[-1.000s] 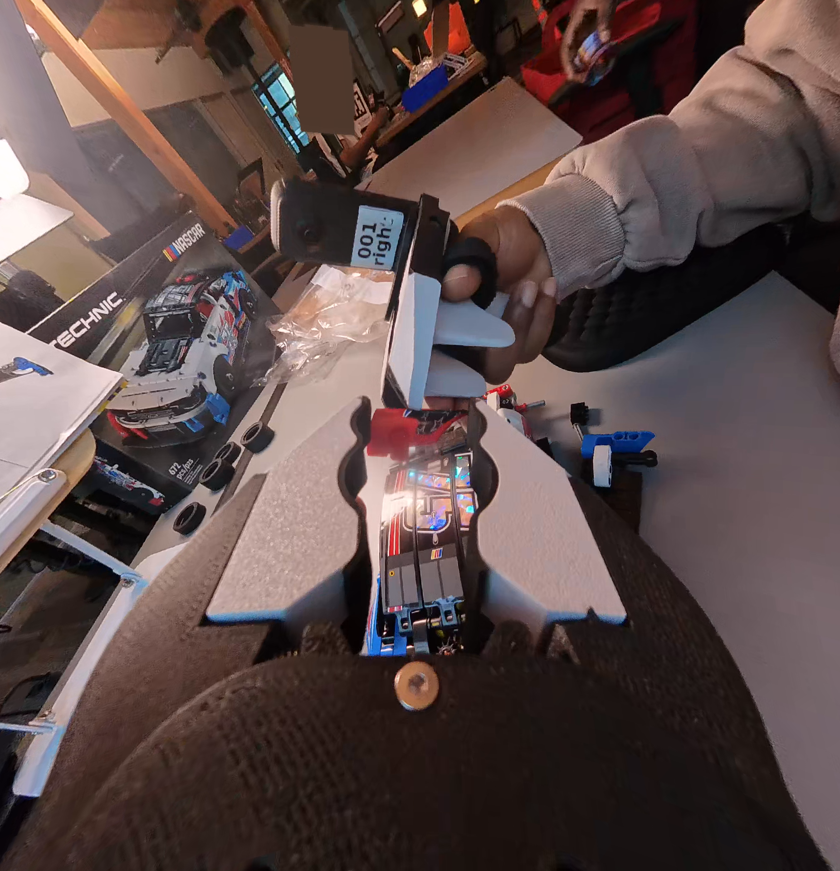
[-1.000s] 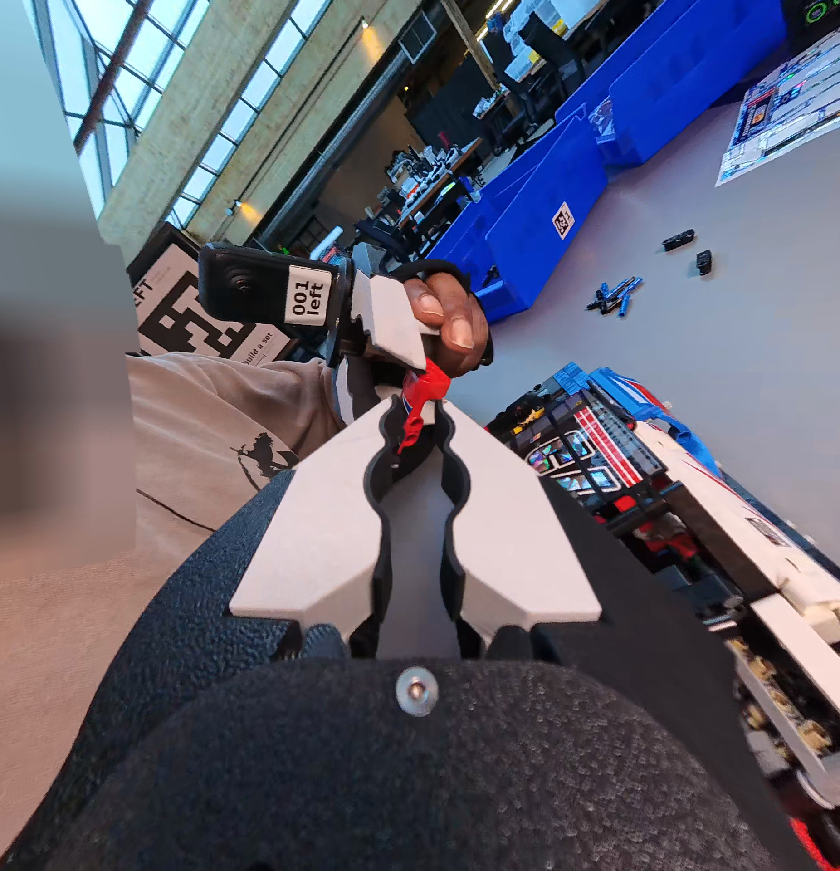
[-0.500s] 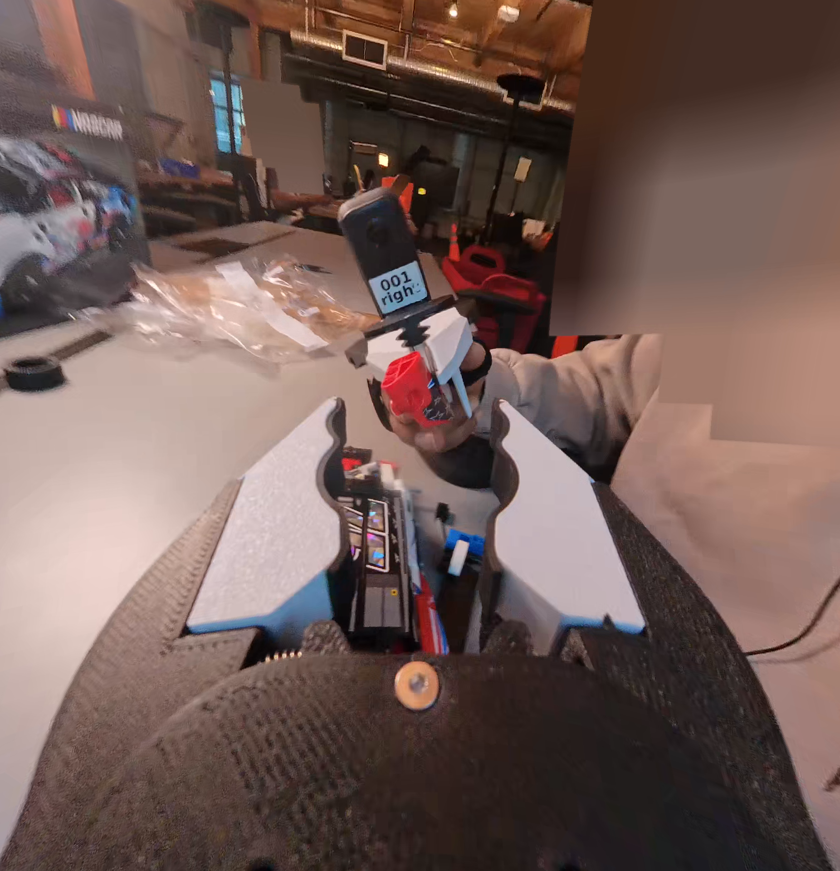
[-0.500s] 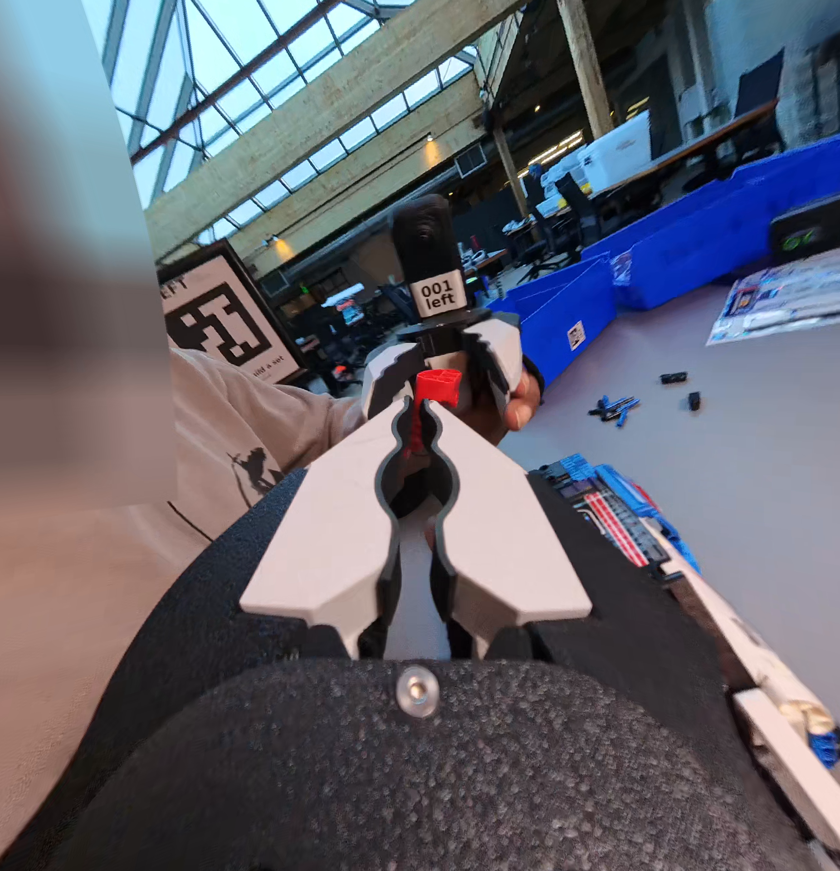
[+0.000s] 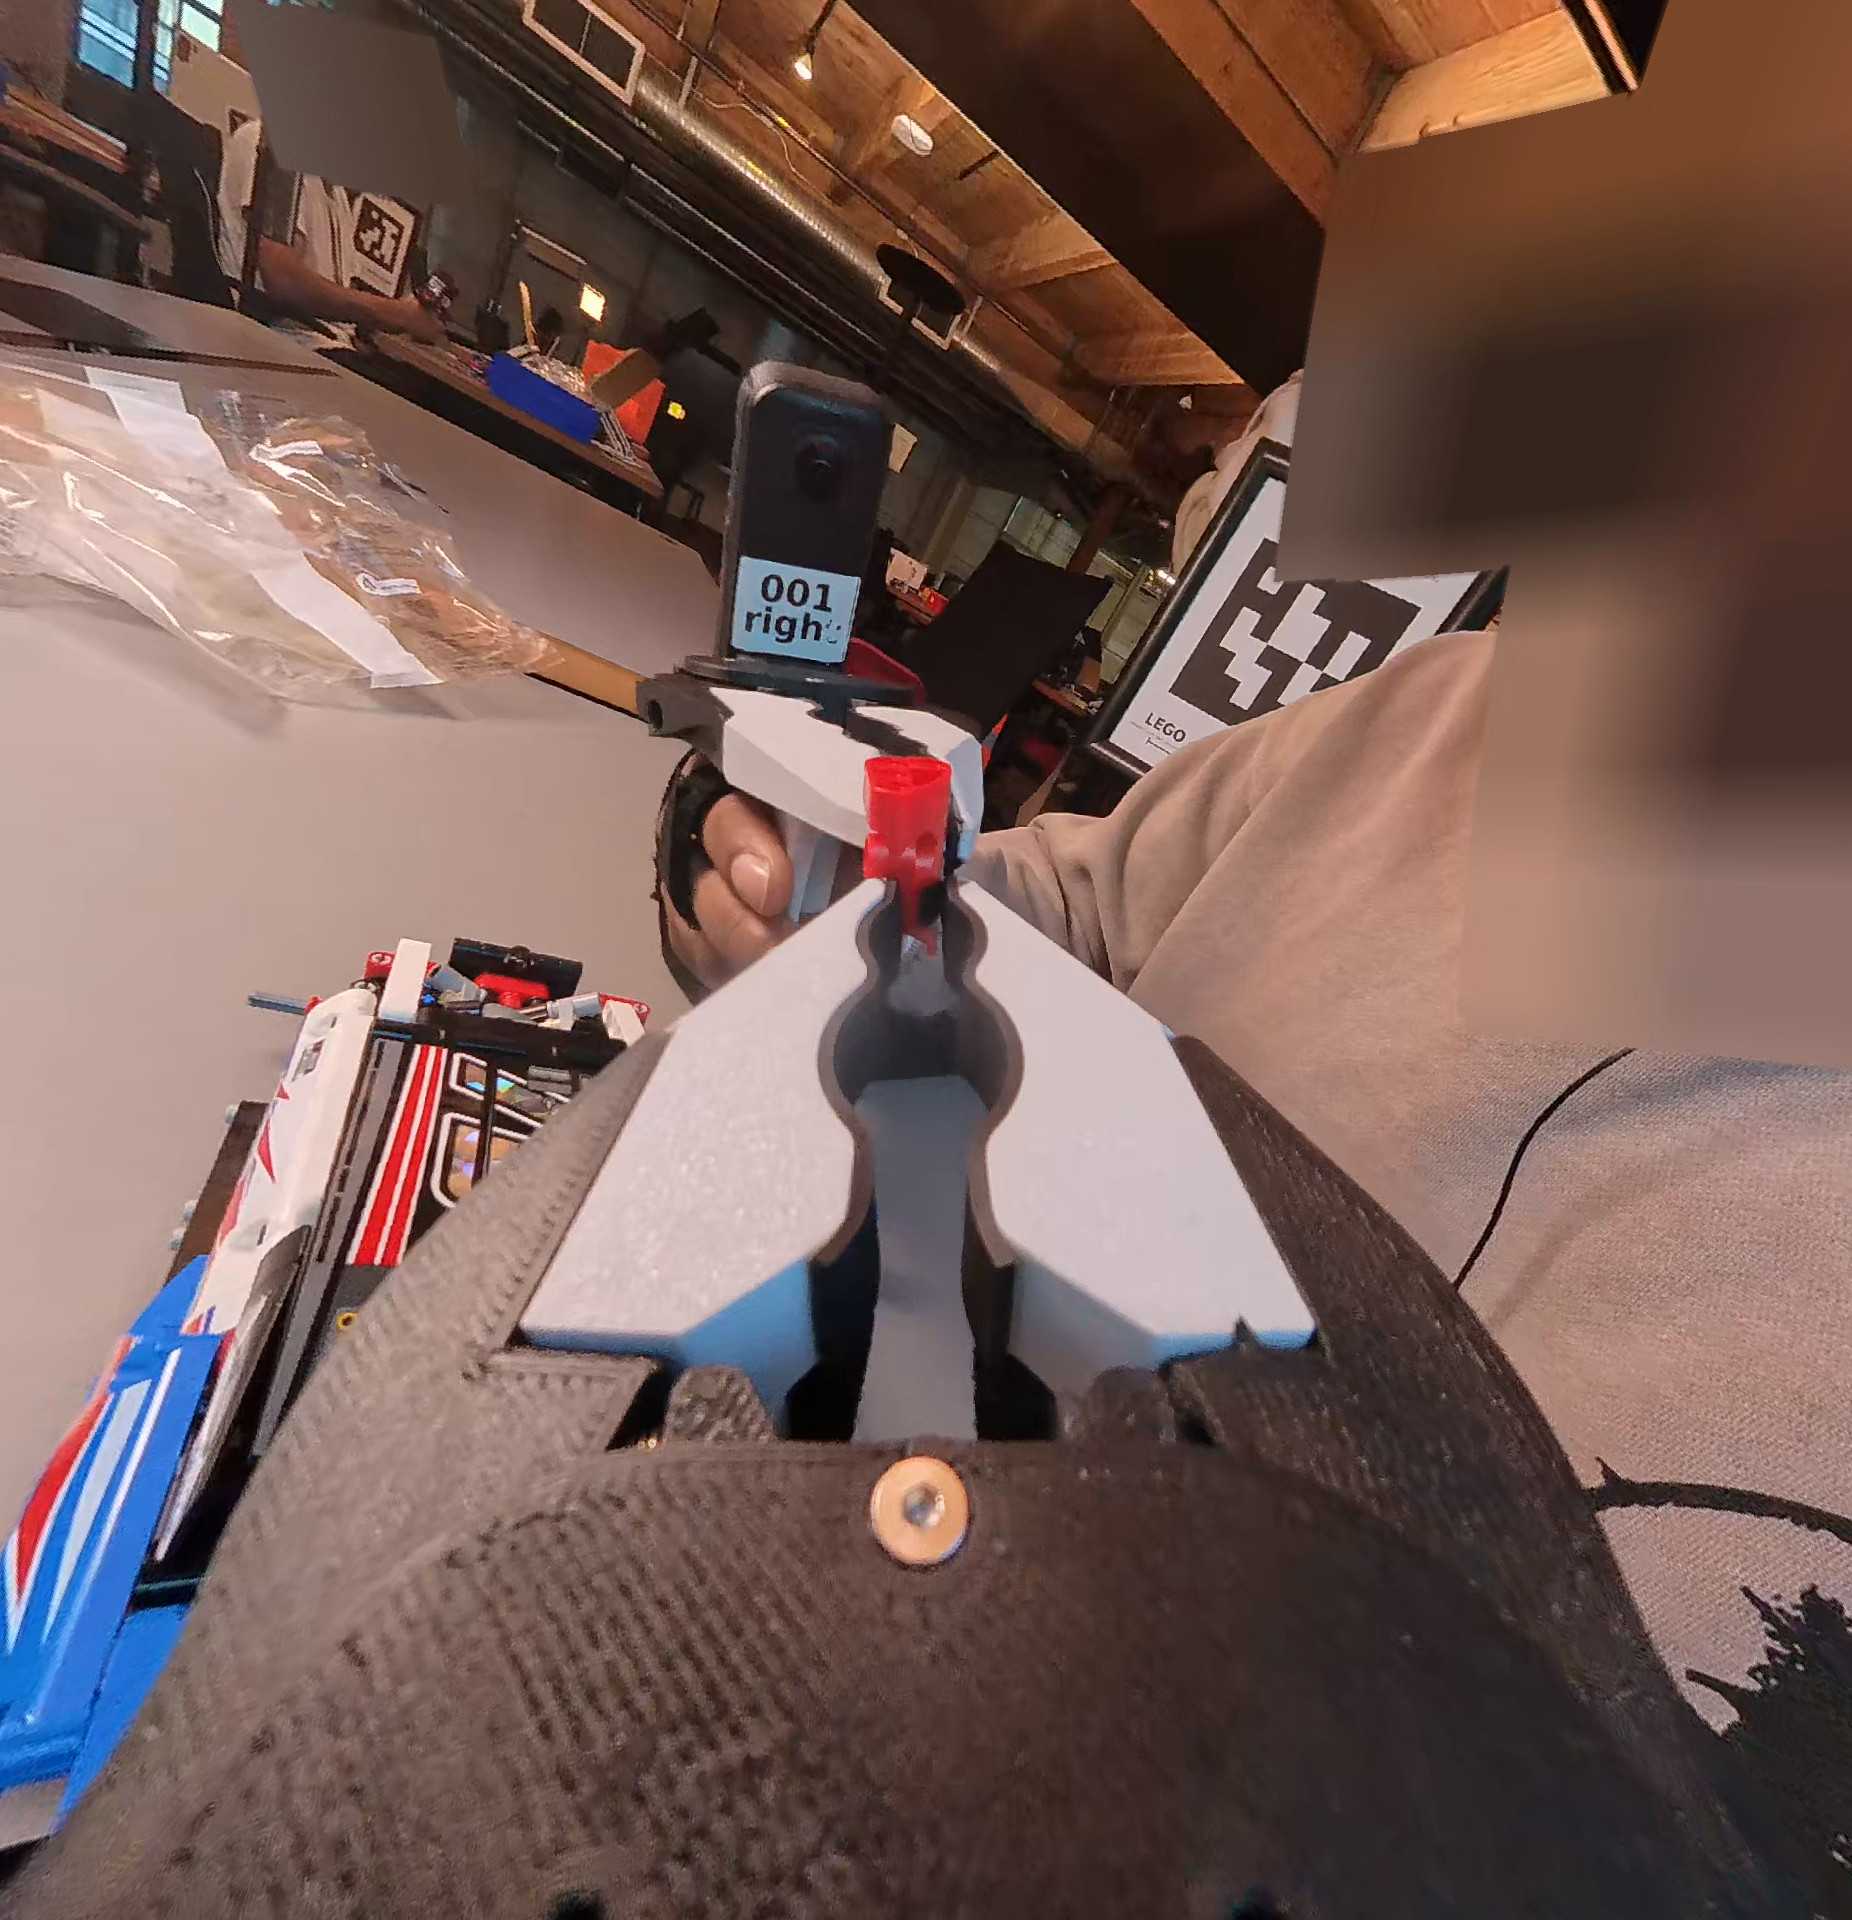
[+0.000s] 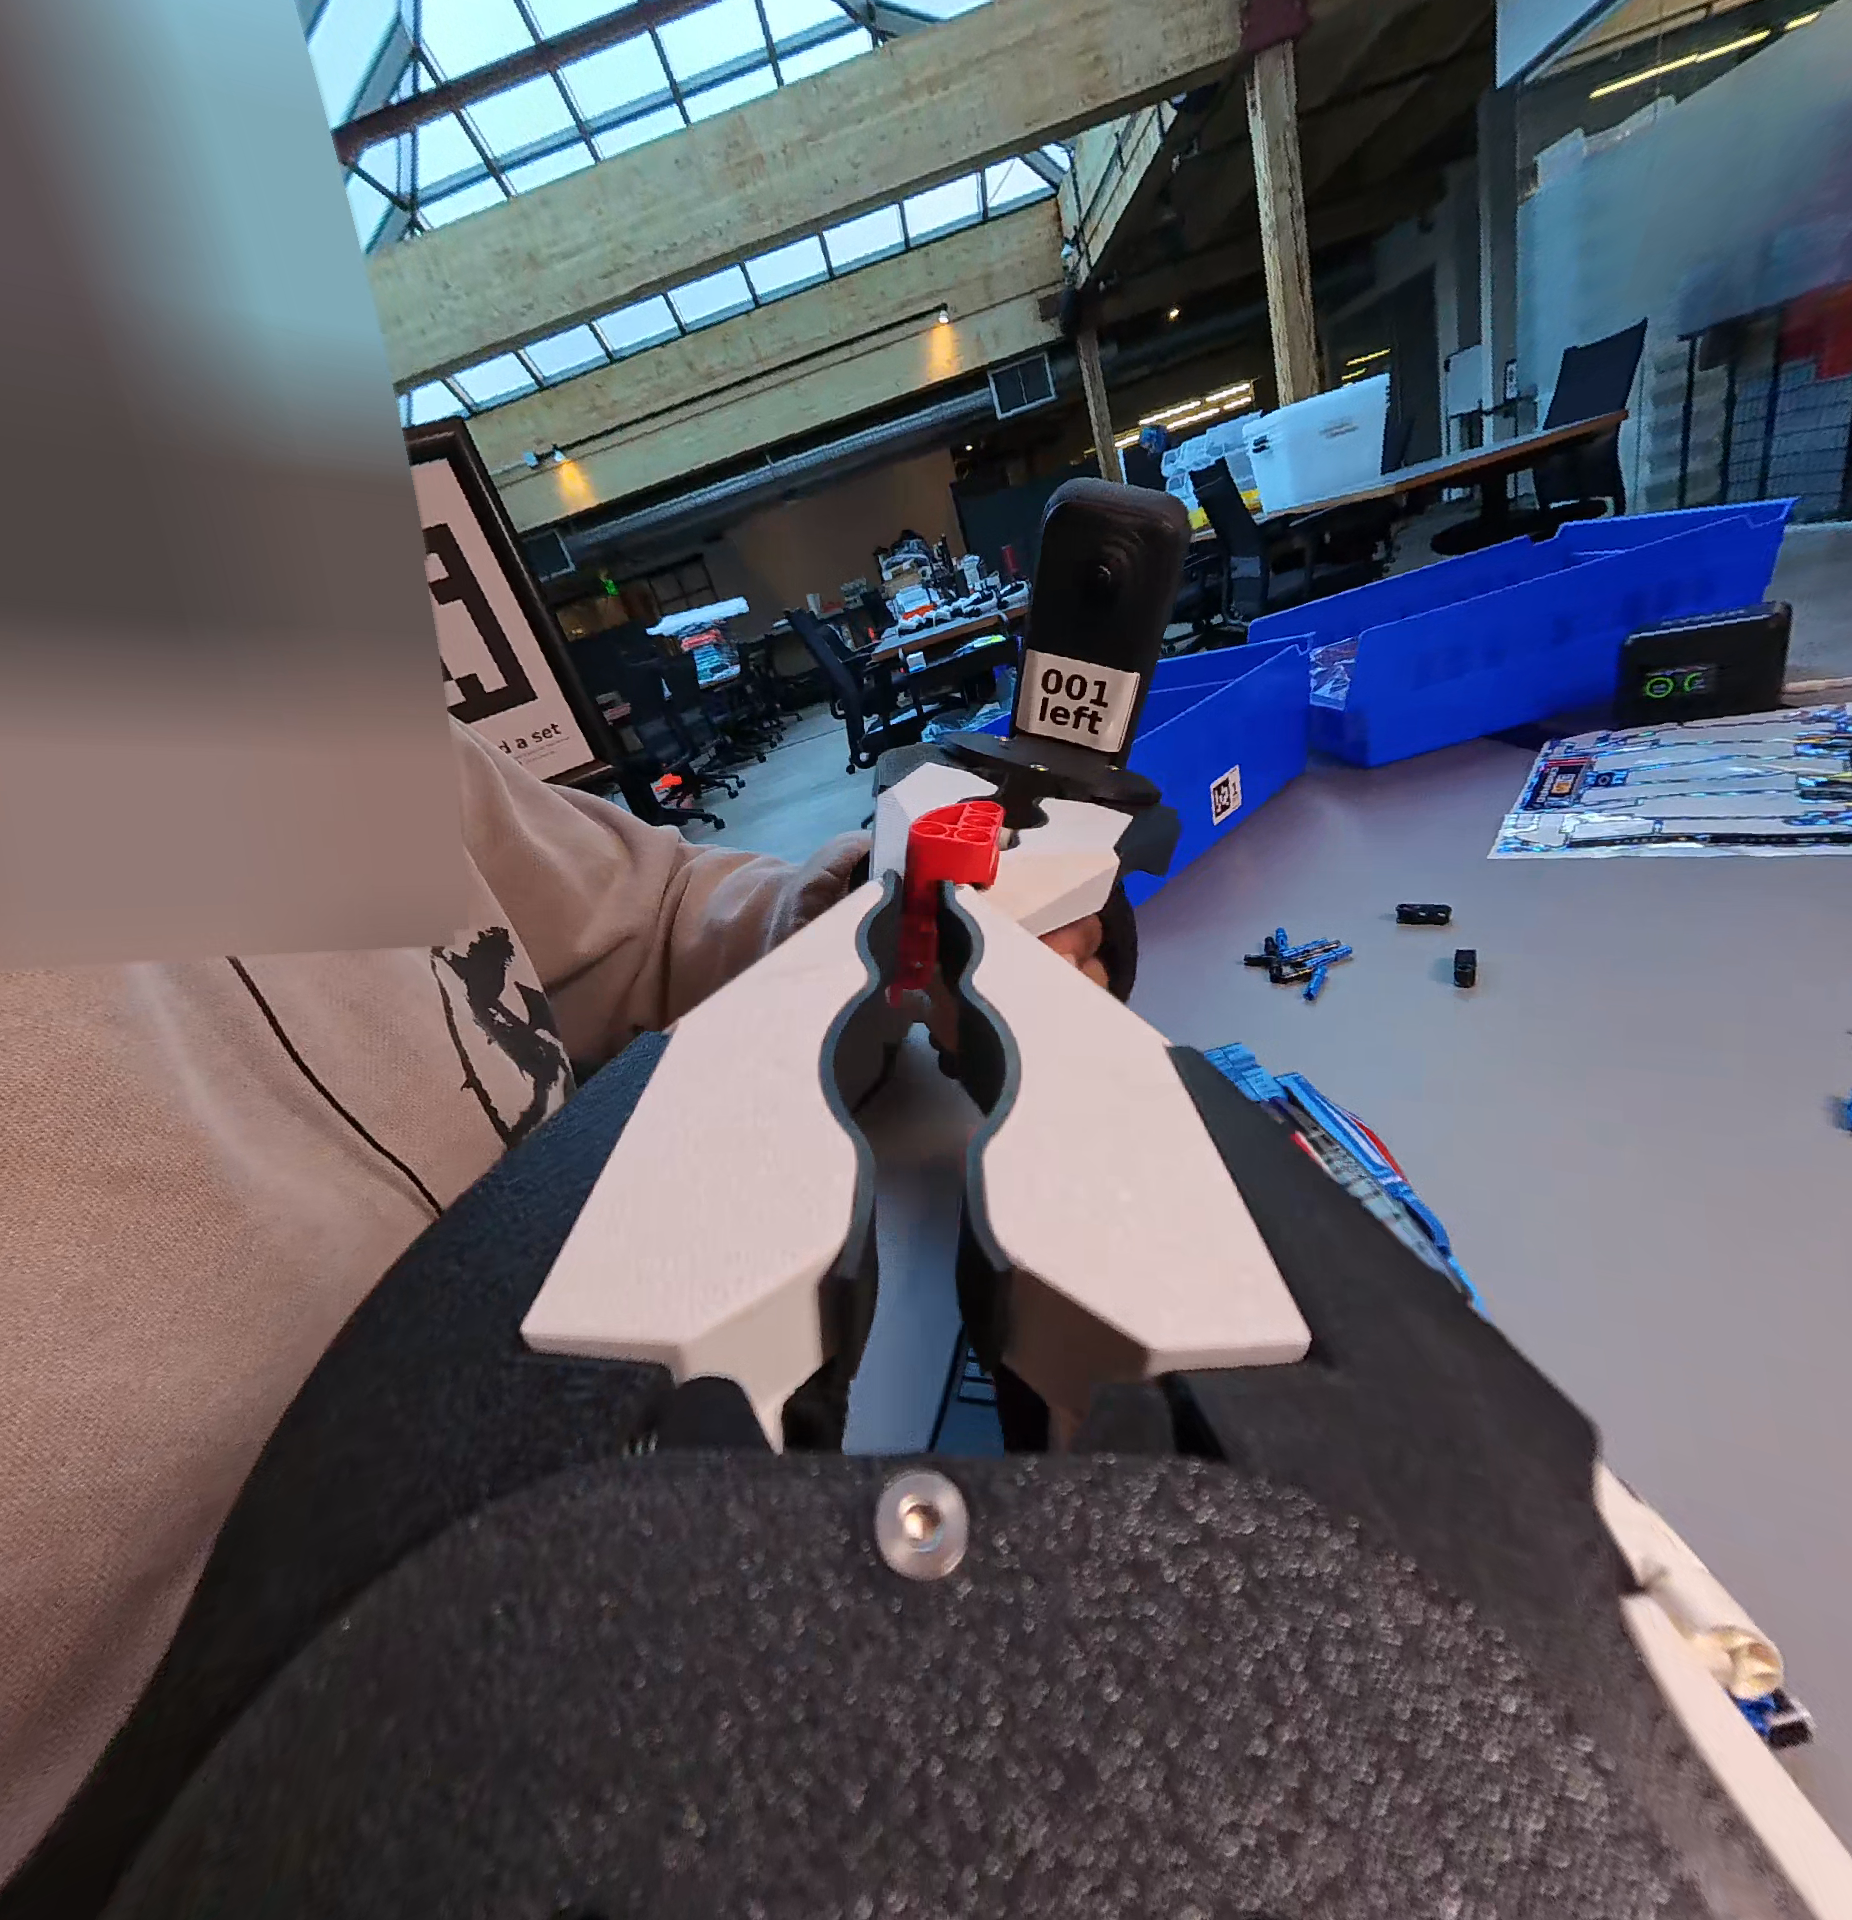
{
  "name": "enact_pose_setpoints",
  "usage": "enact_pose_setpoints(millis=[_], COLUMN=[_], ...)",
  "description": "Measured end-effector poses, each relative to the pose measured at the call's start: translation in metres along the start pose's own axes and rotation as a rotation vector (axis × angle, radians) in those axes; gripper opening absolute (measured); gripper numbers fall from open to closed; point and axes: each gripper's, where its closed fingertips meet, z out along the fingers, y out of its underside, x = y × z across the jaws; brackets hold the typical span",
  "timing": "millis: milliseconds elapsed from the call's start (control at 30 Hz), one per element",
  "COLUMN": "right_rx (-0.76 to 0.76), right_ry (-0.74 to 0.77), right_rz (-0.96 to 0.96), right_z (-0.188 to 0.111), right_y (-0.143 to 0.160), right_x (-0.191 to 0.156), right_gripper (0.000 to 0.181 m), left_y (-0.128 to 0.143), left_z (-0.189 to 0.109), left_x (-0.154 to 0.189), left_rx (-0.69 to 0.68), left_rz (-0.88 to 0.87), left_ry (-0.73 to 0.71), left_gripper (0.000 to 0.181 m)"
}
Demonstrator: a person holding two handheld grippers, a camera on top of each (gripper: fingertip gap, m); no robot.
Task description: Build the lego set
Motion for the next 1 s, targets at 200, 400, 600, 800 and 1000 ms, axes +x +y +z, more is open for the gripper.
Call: enact_pose_setpoints(millis=[200, 400, 600, 800, 1000], right_rx=[0.034, 0.027, 0.034, 0.045, 0.067], right_ry=[-0.045, -0.019, -0.044, -0.117, -0.123], right_rz=[0.107, 0.129, 0.089, 0.091, 0.118], right_z=[-0.002, -0.002, -0.003, -0.004, -0.004], right_y=[-0.003, 0.0, -0.002, -0.003, -0.003], right_x=[0.0, 0.007, 0.0, -0.012, -0.009], right_gripper=[0.014, 0.026, 0.012, 0.013, 0.013], left_y=[0.001, 0.004, 0.007, 0.009, 0.008], left_z=[0.0, 0.0, 0.003, 0.007, 0.006], left_x=[0.001, 0.0, 0.002, 0.014, 0.011], left_rx=[0.005, -0.009, -0.026, -0.027, -0.02], left_rz=[0.006, 0.016, 0.017, -0.006, -0.018], left_ry=[0.009, 0.007, 0.02, 0.084, 0.079], left_gripper=[0.005, 0.005, 0.004, 0.005, 0.004])
